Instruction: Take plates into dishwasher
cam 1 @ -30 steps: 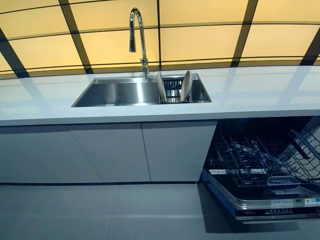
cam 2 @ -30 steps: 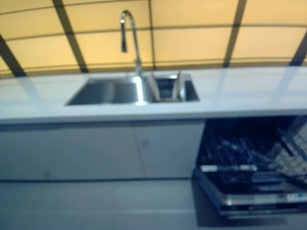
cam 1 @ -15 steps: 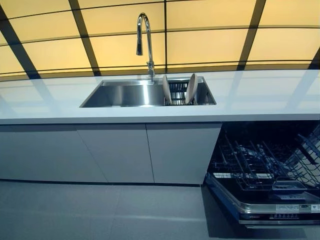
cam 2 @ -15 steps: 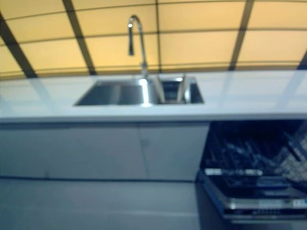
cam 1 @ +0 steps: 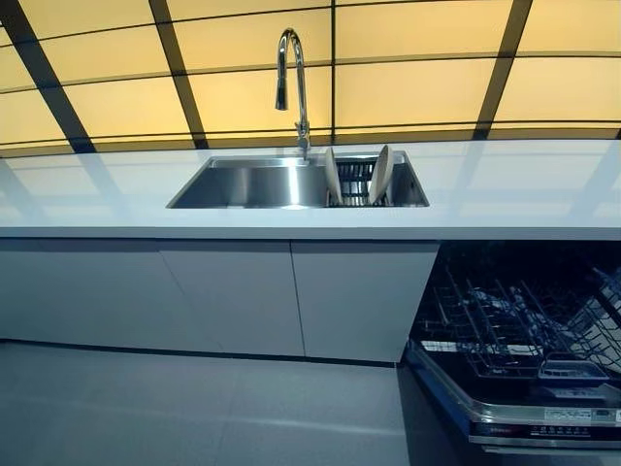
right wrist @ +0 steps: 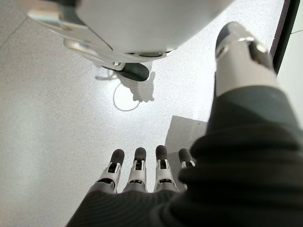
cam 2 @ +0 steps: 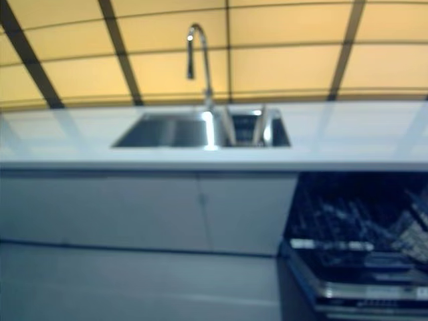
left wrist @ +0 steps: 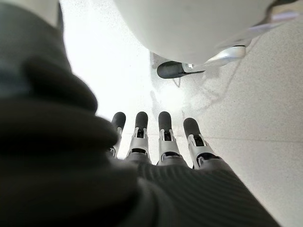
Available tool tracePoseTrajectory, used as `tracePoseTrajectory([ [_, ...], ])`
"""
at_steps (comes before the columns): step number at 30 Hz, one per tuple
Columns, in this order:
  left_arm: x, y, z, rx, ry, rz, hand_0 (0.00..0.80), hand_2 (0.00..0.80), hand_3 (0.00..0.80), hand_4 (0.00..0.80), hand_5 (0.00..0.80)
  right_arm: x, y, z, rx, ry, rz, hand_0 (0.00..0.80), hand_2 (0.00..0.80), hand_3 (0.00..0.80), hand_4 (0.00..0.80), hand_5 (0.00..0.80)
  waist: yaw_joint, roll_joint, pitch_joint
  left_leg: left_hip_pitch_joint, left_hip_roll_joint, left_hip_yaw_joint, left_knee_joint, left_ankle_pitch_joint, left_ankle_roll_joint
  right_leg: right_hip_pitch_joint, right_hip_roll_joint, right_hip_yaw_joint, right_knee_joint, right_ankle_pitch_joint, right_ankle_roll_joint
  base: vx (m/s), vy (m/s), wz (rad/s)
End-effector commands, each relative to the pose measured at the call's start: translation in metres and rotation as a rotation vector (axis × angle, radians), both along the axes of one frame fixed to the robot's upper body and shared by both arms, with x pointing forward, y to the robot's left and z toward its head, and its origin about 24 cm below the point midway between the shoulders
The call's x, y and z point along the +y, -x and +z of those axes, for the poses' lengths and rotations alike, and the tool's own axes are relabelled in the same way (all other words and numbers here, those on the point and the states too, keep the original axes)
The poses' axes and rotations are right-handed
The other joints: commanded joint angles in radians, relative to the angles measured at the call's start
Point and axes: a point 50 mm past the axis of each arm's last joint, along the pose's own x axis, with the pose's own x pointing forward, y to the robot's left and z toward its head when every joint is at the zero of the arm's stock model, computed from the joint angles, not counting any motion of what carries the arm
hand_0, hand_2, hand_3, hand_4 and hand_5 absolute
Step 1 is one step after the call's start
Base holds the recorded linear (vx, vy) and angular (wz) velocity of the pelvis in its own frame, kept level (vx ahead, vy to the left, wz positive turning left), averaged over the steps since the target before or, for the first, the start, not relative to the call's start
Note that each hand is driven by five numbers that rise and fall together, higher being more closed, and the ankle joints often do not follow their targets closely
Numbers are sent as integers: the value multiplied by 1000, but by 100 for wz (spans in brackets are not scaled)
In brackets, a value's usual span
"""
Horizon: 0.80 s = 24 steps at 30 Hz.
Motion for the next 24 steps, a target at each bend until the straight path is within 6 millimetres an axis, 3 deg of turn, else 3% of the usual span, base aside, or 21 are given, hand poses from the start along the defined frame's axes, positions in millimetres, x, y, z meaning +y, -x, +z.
tracePoseTrajectory([
  [1, -3, -33, 5, -91, -24, 70, 0, 0, 0, 0, 0, 2, -22, 3, 1, 10, 37, 0, 0, 0, 0, 0, 25, -95, 78, -99, -99, 86, 302, -97, 85, 14, 27, 57, 56, -74, -39, -112, -135, 15],
  [3, -4, -32, 5, -106, 32, 235, 0, 0, 0, 0, 0, -5, -21, 5, 7, 30, 48, 0, 0, 0, 0, 0, 35, -96, 127, -257, -83, 82, 526, -35, 67, 7, 38, 56, 83, -70, -63, -150, -119, 18],
  [4, -5, -30, 4, -101, 53, 311, 0, 0, 0, 0, 0, -8, -20, 5, 14, 37, 43, 0, 0, 0, 0, 0, 37, -90, 145, -300, -79, 79, 544, -7, 57, 5, 44, 57, 97, -69, -68, -86, -52, -4],
  [5, -4, -20, 2, -77, 72, 430, 0, 0, 0, 0, 0, -13, -17, 5, 19, 42, 22, 0, 0, 0, 0, 0, 40, -84, 166, -312, -83, 86, 444, 59, 34, 6, 47, 58, 116, -69, -66, 1, 2, -15],
  [6, -4, -16, 1, -70, 78, 448, 0, 0, 0, 0, 0, -14, -16, 5, 20, 41, 17, 0, 0, 0, 0, 0, 39, -81, 168, -313, -85, 86, 403, 79, 28, 5, 49, 57, 118, -69, -65, 122, 53, -12],
  [7, -2, -5, -1, -38, 87, 534, 0, 0, 0, 0, 0, -15, -12, 5, 30, 36, 13, 0, 0, 0, 0, 0, 41, -70, 173, -297, -95, 72, 229, 165, 4, 9, 57, 53, 117, -67, -59, 158, 63, -4],
  [9, -4, 6, -3, -14, 91, 611, 0, 0, 0, 0, 0, -14, -9, 4, 39, 29, 9, 0, 0, 0, 0, 0, 46, -57, 173, -291, -99, 7, 33, 264, -24, 19, 77, 64, 109, -55, -57, 206, 72, 9],
  [11, -8, 16, -5, 1, 104, 663, 0, 0, 0, 0, 0, -15, -4, 3, 50, 27, 8, 0, 0, 0, 0, 0, 50, -53, 174, -323, -102, -56, -10, 252, -27, 31, 88, 82, 110, -56, -56, 264, 91, 13],
  [15, -14, 16, -6, -30, 111, 670, 0, 0, 0, 0, 0, -16, 6, 2, 63, 20, 11, 0, 0, 0, 0, 0, 44, -44, 174, -313, -87, -58, -10, 297, -31, 56, 83, 106, 146, -102, -63, 371, 162, -20],
  [16, -15, 13, -5, -37, 114, 677, 0, 0, 0, 0, 0, -15, 4, 2, 56, 17, 13, 0, 0, 0, 0, 0, 45, -42, 175, -302, -90, -60, -10, 269, -19, 60, 76, 121, 164, -115, -59, 443, 225, -28],
  [20, -2, 2, -2, -82, 38, 577, 0, 0, 0, 0, 0, -4, 2, -1, 39, -15, -44, 0, 0, 0, 0, 0, 49, -65, 160, -292, -108, -34, 57, 172, 22, 110, 33, 120, 232, -189, -30, 462, 164, -19],
  [21, 2, -1, -1, -96, 21, 522, 0, 0, 0, 0, 0, -1, 1, -1, 32, -31, -32, 0, 0, 0, 0, 0, 51, -76, 153, -282, -101, 3, 72, 113, 33, 126, 15, 96, 233, -198, -23, 425, 105, -12],
  [22, 4, -5, 0, -98, 13, 481, 0, 0, 0, 0, 0, 2, 0, -2, 42, -37, -15, 0, 0, 0, 0, 0, 51, -84, 144, -288, -104, 23, 97, 97, 38, 136, -4, 81, 222, -192, -3, 385, 104, -13],
  [24, 10, -18, 4, -127, -14, 462, 0, 0, 0, 0, 0, 4, -3, -1, 28, -39, -32, 0, 0, 0, 0, 0, 56, -89, 133, -287, -98, 39, 90, 85, 47, 131, -21, 64, 205, -184, 6, 251, 67, -24],
])
